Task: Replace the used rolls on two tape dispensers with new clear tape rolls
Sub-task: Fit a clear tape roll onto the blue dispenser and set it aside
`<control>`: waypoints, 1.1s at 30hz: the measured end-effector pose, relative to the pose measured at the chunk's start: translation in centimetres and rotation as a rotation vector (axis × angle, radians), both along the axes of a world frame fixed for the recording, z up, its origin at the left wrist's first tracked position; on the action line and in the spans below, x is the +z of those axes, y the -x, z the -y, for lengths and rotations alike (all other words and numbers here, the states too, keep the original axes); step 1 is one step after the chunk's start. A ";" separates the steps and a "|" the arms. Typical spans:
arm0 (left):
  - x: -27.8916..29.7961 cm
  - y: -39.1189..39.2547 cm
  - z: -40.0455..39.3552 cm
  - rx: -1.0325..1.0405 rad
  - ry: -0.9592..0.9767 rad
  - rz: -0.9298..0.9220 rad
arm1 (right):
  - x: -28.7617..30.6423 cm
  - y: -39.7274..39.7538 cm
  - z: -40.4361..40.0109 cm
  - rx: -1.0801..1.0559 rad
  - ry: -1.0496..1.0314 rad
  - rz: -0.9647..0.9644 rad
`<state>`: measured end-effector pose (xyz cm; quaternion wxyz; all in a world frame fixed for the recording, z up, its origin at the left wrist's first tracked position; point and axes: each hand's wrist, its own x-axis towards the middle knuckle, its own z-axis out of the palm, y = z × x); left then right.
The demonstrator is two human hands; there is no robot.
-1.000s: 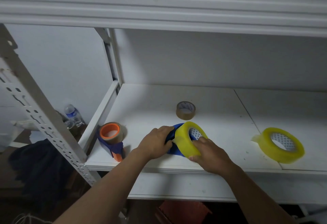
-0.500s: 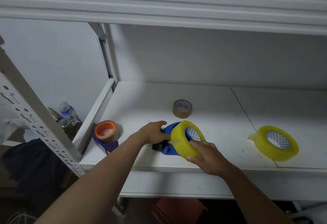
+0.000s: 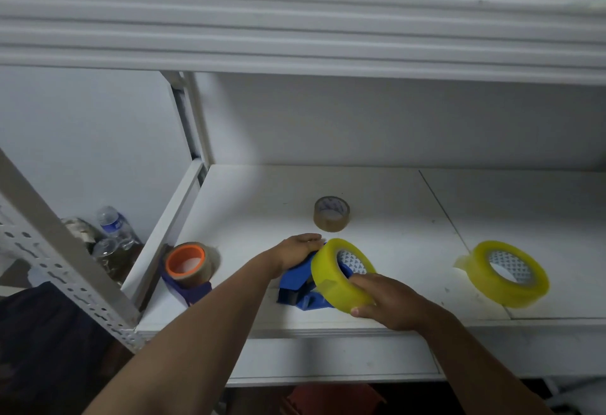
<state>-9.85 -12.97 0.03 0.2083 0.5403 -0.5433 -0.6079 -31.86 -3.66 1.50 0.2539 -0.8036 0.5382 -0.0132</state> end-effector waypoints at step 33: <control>-2.2 -0.1 -0.1 0.199 0.051 -0.162 | -2.6 -1.5 -0.1 0.055 0.217 0.008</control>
